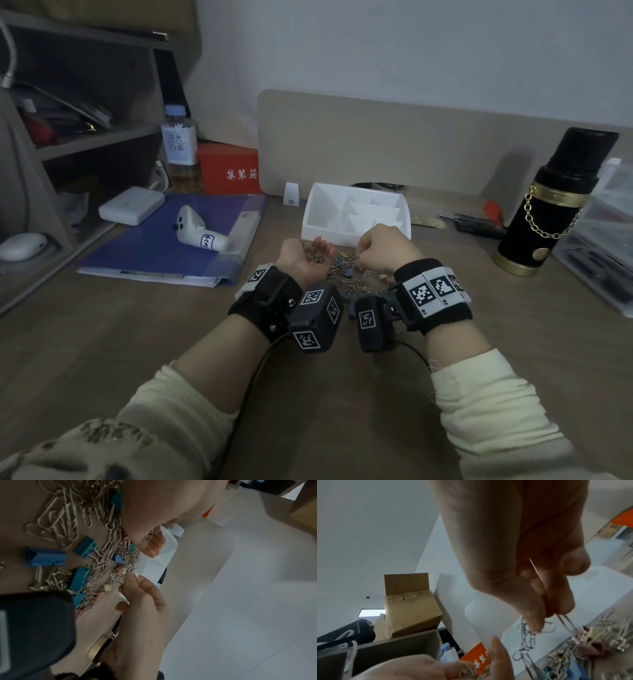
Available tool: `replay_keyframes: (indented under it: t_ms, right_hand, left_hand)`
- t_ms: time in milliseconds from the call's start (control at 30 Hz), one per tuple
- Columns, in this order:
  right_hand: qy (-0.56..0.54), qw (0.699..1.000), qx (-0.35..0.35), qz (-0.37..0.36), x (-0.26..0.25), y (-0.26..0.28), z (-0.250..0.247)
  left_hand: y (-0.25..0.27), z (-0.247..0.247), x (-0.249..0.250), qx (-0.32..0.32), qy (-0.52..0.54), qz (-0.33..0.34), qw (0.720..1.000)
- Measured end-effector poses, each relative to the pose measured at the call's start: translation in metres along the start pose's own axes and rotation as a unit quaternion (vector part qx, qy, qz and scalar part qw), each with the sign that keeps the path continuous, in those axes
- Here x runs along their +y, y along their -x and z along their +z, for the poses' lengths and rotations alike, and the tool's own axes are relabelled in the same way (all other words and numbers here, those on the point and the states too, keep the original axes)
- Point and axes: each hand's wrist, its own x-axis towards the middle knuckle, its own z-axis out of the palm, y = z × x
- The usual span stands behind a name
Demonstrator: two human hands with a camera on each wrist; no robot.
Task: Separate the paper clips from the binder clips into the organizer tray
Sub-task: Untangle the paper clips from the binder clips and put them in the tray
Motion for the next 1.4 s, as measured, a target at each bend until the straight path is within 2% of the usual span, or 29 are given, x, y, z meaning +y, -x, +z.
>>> replay_keyframes:
  t_ms: [133, 367, 600, 833, 933, 1200, 1300, 1400]
  right_hand:
    - [-0.042, 0.999, 0.026, 0.0, 0.002, 0.002, -0.009]
    - [-0.1, 0.99, 0.091, -0.043, -0.004, 0.006, -0.024]
    - [-0.14, 0.981, 0.091, -0.094, -0.016, 0.008, -0.018]
    - [-0.147, 0.982, 0.045, -0.112, -0.019, 0.008, -0.008]
    - [-0.154, 0.98, 0.052, -0.118, -0.018, 0.005, -0.006]
    - [-0.244, 0.955, 0.045, -0.161, -0.018, 0.009, -0.013]
    - [-0.235, 0.955, 0.057, -0.173, -0.016, 0.007, -0.013]
    - [-0.173, 0.968, 0.088, -0.161, -0.009, 0.003, -0.015]
  left_hand:
    - [0.0, 0.0, 0.0, -0.001, -0.001, -0.006, 1.0]
    - [0.001, 0.002, -0.008, -0.006, -0.018, -0.013, 1.0]
    - [0.007, 0.01, -0.019, -0.025, -0.039, -0.034, 0.998]
    - [0.012, 0.014, -0.02, -0.049, -0.007, -0.047, 0.998]
    - [0.014, 0.014, -0.02, -0.043, 0.001, -0.054, 0.998]
    - [0.017, 0.013, -0.02, -0.054, 0.038, -0.058, 0.996]
    - [0.011, 0.011, -0.018, -0.055, 0.022, -0.047, 0.997]
    - [0.007, 0.01, -0.015, -0.06, -0.007, -0.024, 0.998]
